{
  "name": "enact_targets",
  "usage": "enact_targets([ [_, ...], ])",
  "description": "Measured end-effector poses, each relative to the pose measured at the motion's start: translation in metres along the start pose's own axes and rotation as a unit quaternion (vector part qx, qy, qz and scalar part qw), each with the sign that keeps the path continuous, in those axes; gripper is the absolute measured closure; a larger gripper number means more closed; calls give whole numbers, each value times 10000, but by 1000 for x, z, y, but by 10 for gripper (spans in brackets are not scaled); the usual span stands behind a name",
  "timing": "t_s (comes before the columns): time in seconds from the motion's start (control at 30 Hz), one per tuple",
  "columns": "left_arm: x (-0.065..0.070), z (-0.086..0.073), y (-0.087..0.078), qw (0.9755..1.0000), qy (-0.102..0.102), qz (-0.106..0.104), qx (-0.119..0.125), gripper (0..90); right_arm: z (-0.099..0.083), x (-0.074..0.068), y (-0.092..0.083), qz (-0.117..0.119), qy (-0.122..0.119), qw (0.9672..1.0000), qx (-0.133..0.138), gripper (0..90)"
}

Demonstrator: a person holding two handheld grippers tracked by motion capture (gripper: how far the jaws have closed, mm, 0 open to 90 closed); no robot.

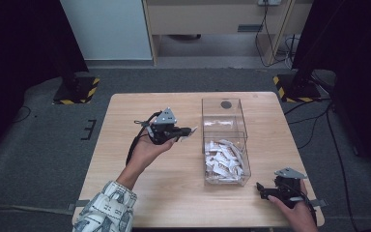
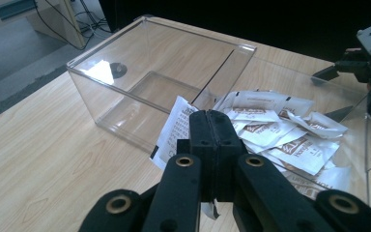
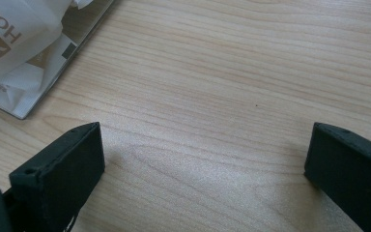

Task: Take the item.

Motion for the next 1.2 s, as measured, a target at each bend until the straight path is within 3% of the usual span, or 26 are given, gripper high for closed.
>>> enact_targets([
  [0.7,-25,-12,3,9996,-134,185,-151,894,0,0,0,-1,-2,10000,0,8],
  [1.2,-38,-21,16,9991,-224,219,-275,894,0,0,0,0,-1,10000,0,8],
])
Point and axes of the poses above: each handheld gripper's, and its own axes: y roughly forward along the jaws, z roughly out of its top, x roughly to its right, the point moved 2 cm from there along y, roughly forward along the jaws, and after that the axes turned 13 degrees about -z, right-handed, at the moved point
